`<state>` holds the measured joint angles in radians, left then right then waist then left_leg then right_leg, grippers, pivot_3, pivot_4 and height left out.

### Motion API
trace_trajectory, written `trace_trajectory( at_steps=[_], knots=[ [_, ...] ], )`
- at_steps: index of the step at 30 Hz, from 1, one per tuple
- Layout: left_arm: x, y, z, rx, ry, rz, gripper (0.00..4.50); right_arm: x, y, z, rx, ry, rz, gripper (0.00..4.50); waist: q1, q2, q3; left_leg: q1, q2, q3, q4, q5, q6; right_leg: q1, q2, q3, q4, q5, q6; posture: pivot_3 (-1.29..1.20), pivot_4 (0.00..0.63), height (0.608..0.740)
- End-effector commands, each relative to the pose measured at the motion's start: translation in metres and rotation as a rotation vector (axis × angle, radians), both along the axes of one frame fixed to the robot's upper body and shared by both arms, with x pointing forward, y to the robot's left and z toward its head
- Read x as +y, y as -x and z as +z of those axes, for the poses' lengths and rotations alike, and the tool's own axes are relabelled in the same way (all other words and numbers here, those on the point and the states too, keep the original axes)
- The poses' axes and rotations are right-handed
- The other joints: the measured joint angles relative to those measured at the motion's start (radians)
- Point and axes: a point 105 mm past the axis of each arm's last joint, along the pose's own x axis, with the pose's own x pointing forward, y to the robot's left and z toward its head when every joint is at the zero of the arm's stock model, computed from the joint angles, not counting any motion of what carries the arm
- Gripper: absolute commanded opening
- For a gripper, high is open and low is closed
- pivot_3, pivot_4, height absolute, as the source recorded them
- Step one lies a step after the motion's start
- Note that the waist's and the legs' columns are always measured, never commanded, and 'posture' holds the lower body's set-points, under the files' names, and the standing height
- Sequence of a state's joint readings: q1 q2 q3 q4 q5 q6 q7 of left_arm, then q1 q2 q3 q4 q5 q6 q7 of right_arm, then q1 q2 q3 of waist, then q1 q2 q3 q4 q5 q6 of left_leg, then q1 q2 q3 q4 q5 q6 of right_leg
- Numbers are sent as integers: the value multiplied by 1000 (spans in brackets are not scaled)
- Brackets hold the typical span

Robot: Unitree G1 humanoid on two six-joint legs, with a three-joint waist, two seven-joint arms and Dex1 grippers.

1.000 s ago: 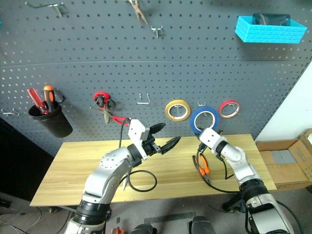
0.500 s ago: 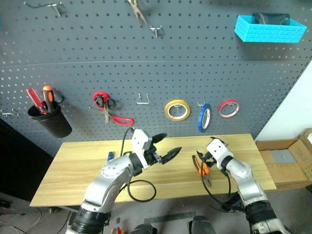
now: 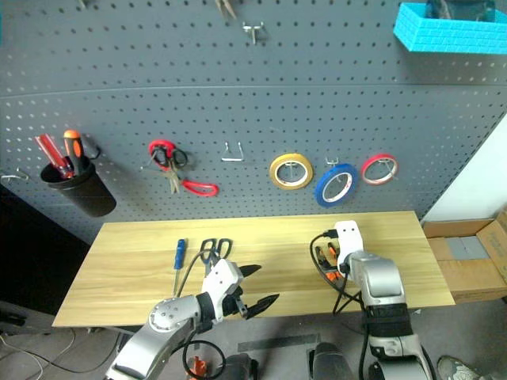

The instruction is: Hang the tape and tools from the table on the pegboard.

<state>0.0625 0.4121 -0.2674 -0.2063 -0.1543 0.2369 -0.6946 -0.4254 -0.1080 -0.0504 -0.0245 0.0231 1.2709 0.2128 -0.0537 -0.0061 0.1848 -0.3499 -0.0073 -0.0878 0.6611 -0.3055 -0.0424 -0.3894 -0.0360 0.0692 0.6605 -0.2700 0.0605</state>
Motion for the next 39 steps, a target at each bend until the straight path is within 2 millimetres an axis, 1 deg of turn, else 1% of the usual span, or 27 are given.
trace_trajectory(
  at_steps=[1,3,6,10,16,18,20,25,29,32,35,36,37,39],
  knots=[
    [-3,0,14,-59,20,-10,4500,3,0,8,23,-6,-6,4470,0,1,9,-1,0,-1,0,0,0,0,0,-1,-1,0,0,-3,233,740],
    [-5,-2,15,-64,24,-3,4500,3,2,5,55,-7,-14,4470,0,1,12,-5,0,-3,0,0,0,-4,0,-2,-1,0,0,3,241,740],
    [-6,-2,17,-67,33,12,4500,4,2,4,71,12,-6,4470,-2,1,18,-15,0,-3,1,0,0,-15,-1,-1,2,0,0,8,249,740],
    [-6,2,17,-60,37,18,4500,11,2,2,67,32,36,4470,-4,0,34,-15,0,-3,1,0,0,-15,-1,-1,2,0,0,21,267,740],
    [-4,7,17,-43,43,41,4500,18,4,-13,87,67,96,4470,-5,-2,60,-15,0,-3,0,0,0,-16,-1,-2,2,0,0,36,291,740],
    [-5,7,17,-37,47,53,4500,16,0,-18,86,83,104,4470,-5,-4,66,-16,1,-3,0,0,0,-16,-1,-1,2,0,0,39,297,740],
    [-8,8,18,-30,61,65,4500,9,-10,-21,76,108,99,4470,-5,-6,69,-16,1,-3,1,0,0,-16,-1,-1,2,0,0,45,301,740],
    [-15,13,20,-26,70,47,4500,0,-31,-19,41,147,94,4470,-4,-11,75,-15,1,-3,1,0,0,-16,-1,-2,2,0,0,48,298,740],
    [-15,11,24,-33,71,44,4500,-3,-35,-21,47,144,81,4470,-3,-12,76,-16,1,-3,0,0,0,-16,-1,-2,1,0,0,52,292,740],
    [-14,7,28,-40,80,48,4500,-1,-32,-21,71,83,40,3909,-3,-12,76,-16,1,-3,0,0,0,-16,-2,-2,1,0,0,52,291,740],
    [-14,6,28,-40,82,48,4500,0,-24,-25,117,45,1,2986,-2,-12,76,-16,2,-4,0,0,0,-16,-2,-2,1,0,0,50,288,740],
    [-15,6,28,-41,82,47,4500,0,-21,-25,125,41,-6,2800,-3,-12,76,-16,2,-4,0,0,0,-16,-2,-2,1,0,0,49,285,740],
    [-15,5,28,-41,82,47,4500,0,-19,-25,129,38,-9,2687,-3,-12,76,-16,2,-4,0,0,0,-16,-2,-2,1,0,0,49,285,740],
    [-15,4,29,-46,81,44,4500,2,-15,-25,132,33,-7,2682,-2,-12,76,-16,2,-5,-1,0,0,-16,-2,-3,0,0,0,45,278,740]
  ],
)
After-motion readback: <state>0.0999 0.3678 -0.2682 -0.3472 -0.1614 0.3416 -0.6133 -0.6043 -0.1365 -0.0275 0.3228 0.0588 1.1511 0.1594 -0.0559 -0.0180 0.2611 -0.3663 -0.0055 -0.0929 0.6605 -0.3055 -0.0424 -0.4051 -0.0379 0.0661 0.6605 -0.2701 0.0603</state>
